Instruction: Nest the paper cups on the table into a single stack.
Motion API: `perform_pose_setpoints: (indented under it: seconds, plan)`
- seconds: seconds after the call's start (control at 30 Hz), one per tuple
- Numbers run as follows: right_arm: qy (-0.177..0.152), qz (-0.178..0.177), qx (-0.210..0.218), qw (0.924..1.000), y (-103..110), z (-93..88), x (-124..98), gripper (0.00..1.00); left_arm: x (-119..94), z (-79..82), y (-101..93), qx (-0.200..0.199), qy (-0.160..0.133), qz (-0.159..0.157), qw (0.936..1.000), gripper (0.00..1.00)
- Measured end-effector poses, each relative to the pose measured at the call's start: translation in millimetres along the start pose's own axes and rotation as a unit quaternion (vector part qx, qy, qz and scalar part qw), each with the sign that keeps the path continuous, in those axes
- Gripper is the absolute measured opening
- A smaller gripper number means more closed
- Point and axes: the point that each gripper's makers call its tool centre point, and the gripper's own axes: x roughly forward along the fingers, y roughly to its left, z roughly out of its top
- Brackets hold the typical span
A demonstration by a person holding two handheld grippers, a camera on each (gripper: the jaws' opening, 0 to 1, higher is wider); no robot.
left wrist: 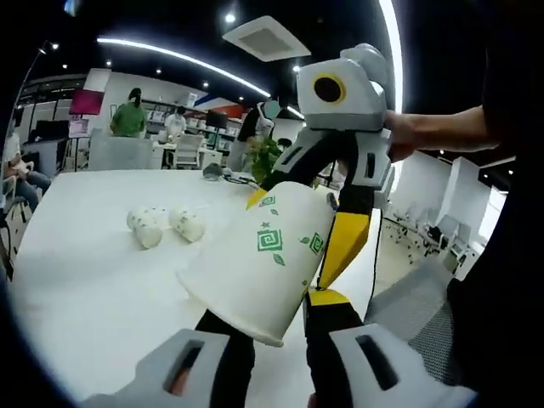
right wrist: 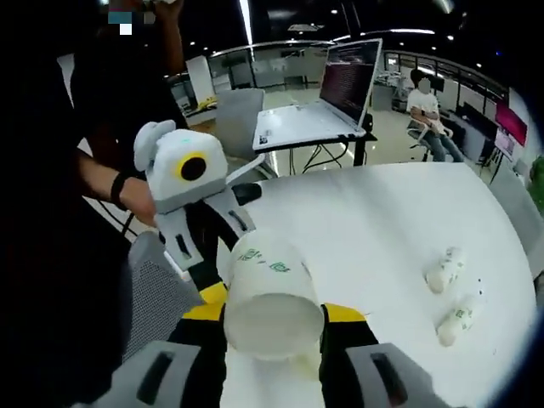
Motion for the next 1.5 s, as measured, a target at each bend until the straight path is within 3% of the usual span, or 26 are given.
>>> perform_pose_setpoints:
  seconds: [0.37,0.73,1.0,1.3,1.5]
  plan:
    - [-0.001,0.018,-0.002,0.9998,4,-1.1,2,0.42,-4,-2.4,-5.9,0.019,0.012,-0.004,0.9997,0.11]
    - [-0.007,0.013,0.017,0.9997,1,-6.7,-4,0.42,-1,-5.2,-14.2,0.043,0.029,-0.016,0.9985,0.04]
    - [-0.032,0.001,0.036,0.9988,-2,-6.7,-15,0.41,0,-10.3,-18.3,0.062,0.056,-0.029,0.9961,0.00]
    - [-0.061,-0.034,0.063,0.9956,-7,-19.2,-30,0.43,3,-7.6,-18.5,0.077,0.074,-0.028,0.9939,0.00]
    - [-0.064,-0.053,0.072,0.9939,-7,-34.8,-39,0.46,8,-6.9,-14.9,0.084,0.084,-0.026,0.9926,0.00]
